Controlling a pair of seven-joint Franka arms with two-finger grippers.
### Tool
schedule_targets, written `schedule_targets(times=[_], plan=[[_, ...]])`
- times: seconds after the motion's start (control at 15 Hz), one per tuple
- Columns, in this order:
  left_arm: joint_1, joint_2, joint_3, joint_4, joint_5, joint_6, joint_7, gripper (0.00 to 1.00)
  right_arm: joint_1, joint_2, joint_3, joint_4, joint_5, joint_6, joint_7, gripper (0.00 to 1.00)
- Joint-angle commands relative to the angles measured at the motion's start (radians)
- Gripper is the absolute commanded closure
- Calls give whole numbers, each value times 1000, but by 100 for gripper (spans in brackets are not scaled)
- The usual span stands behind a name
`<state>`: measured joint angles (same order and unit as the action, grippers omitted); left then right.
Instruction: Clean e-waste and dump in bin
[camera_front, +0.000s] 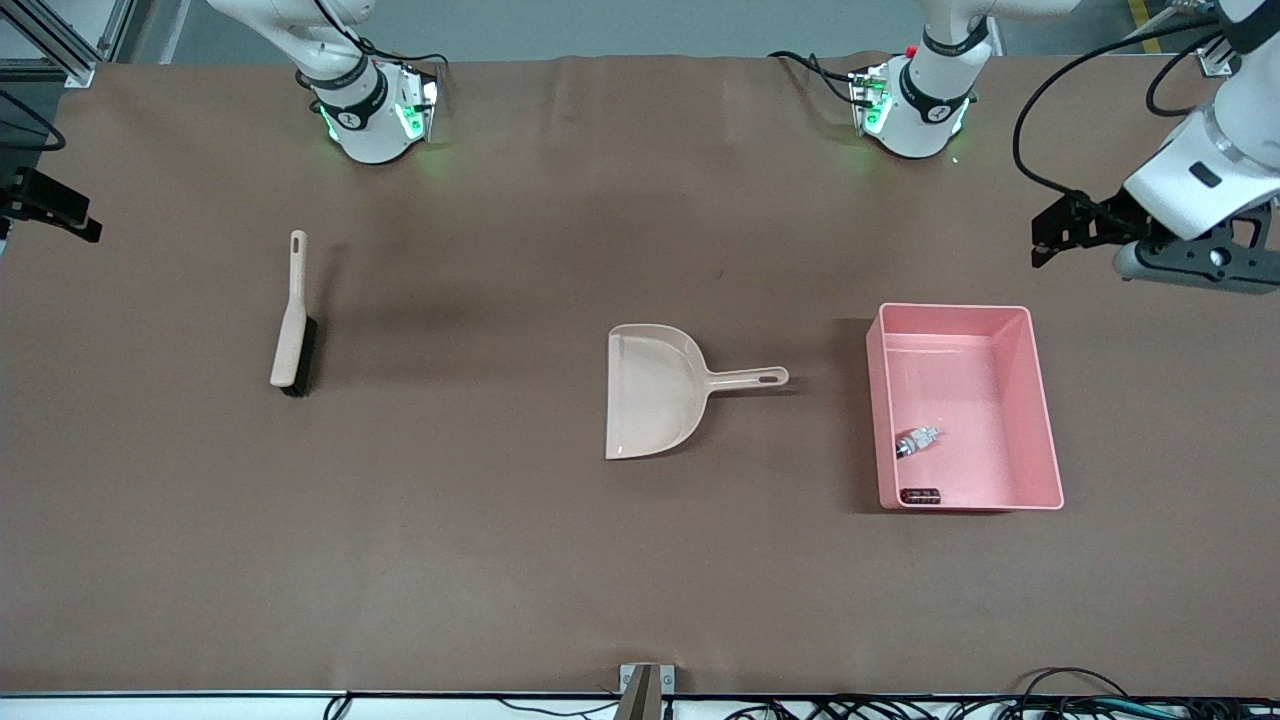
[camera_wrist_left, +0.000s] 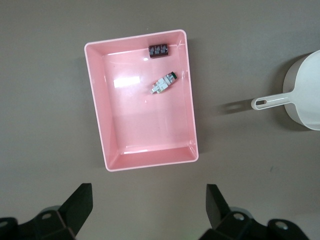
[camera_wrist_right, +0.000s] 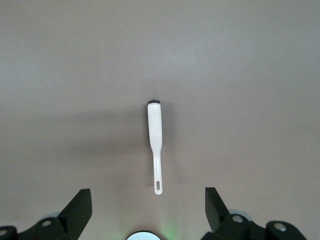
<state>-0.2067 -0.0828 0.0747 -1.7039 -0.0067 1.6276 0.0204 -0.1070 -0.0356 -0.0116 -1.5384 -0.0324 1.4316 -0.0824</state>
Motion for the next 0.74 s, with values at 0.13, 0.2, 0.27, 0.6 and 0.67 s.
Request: schedule_targets(times=[0.13,0.2,0.27,0.6,0.67], plan=[[76,-57,-52,-40,1,5,-42,0,-6,2,-1,4,23,0,10,0],[84,-57,-55,-40,1,5,-42,0,-5,2,-1,4,23,0,10,0],[89,-54,-56,-40,1,6,-42,0,-5,2,-1,4,23,1,10,0],[150,-49,-130,-39,4,5,-43,0,-6,2,-1,4,25,1,10,0],[150,-49,-130,-40,5,5,-45,0,-8,2,-1,4,25,1,10,0]])
